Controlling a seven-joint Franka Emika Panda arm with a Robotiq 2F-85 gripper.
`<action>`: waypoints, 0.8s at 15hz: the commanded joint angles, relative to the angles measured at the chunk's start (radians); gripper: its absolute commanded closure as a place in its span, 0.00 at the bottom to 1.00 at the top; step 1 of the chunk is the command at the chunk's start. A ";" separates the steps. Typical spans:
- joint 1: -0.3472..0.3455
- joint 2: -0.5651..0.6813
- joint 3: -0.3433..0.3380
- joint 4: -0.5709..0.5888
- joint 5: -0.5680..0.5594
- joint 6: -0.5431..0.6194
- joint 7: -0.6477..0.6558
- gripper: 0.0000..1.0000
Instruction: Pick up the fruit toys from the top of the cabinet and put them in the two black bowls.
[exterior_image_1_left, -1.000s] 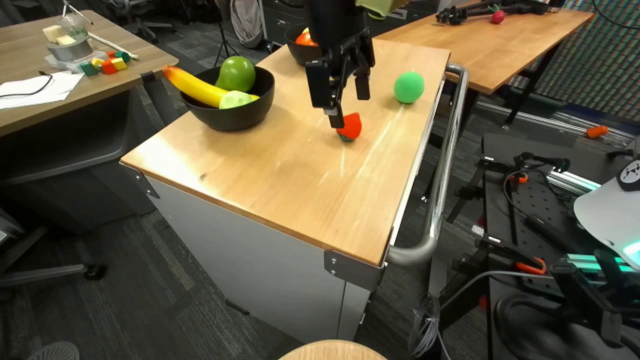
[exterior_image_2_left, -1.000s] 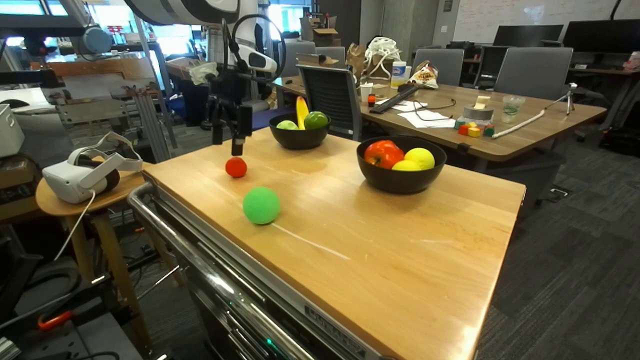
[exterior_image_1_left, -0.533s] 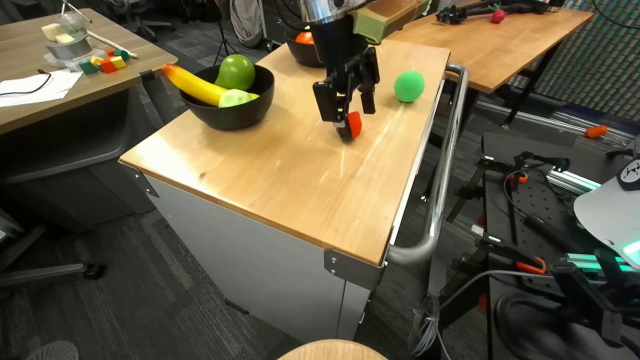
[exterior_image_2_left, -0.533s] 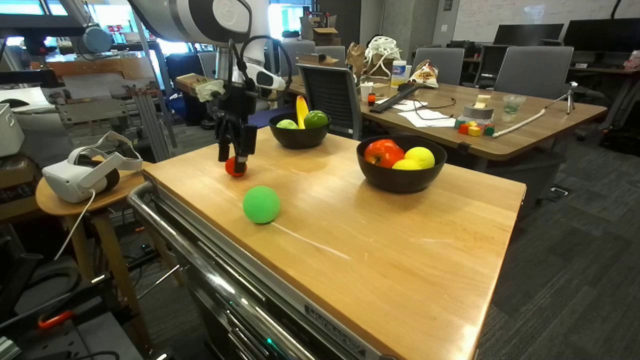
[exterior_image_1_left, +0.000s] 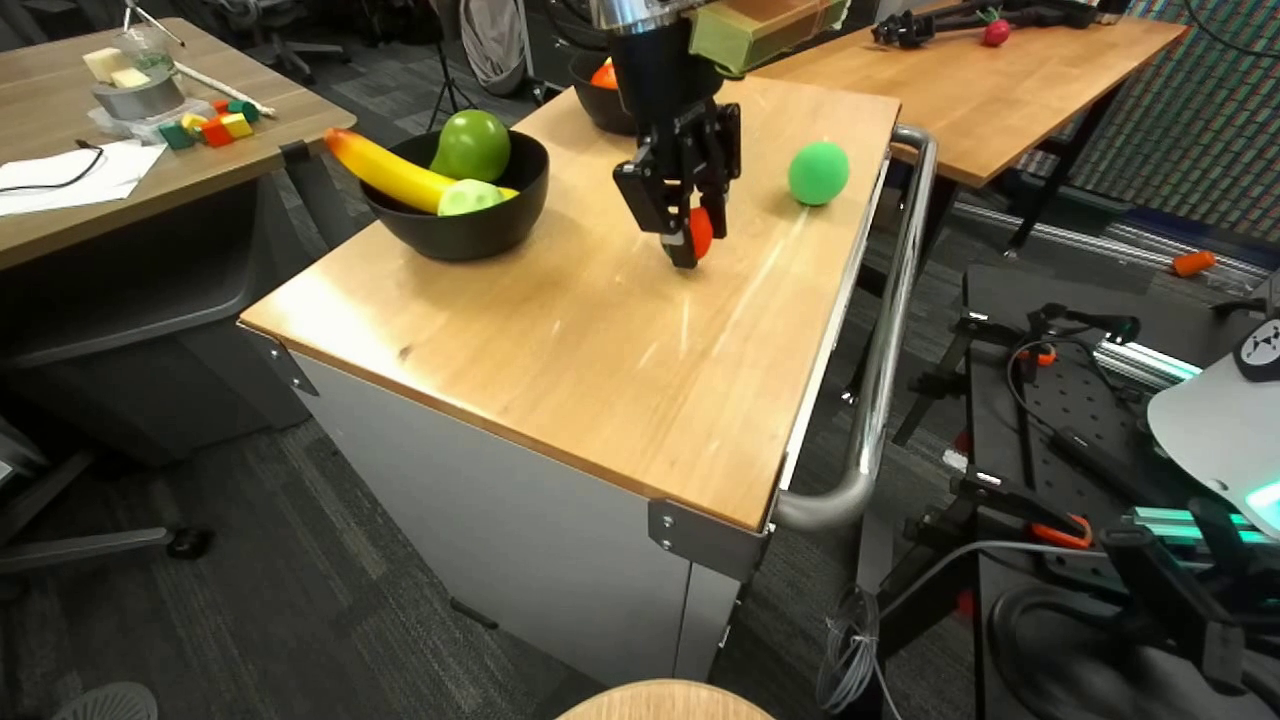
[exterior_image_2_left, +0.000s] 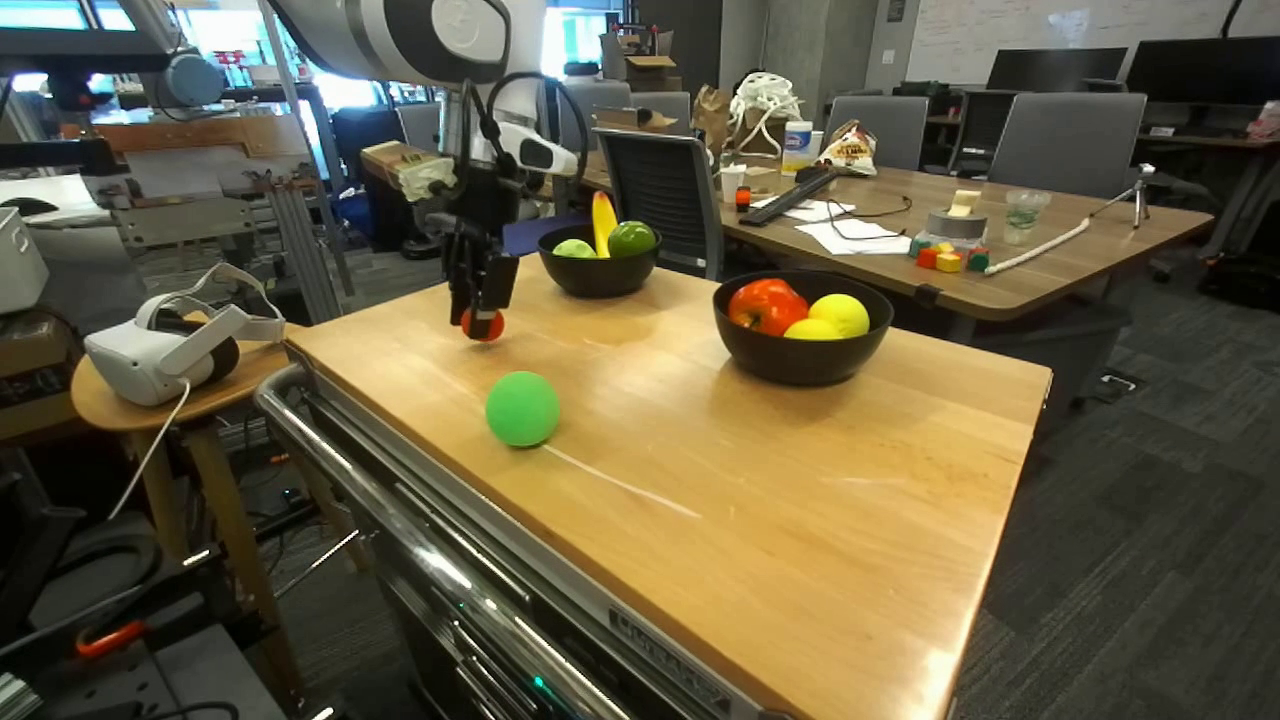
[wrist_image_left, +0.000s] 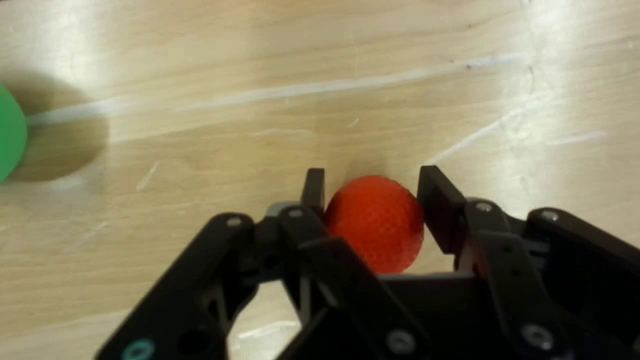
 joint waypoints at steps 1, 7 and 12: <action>0.052 -0.087 0.019 0.075 -0.118 -0.027 0.063 0.76; 0.093 0.065 0.039 0.396 -0.386 -0.025 0.077 0.76; 0.090 0.265 0.013 0.557 -0.342 -0.037 0.035 0.76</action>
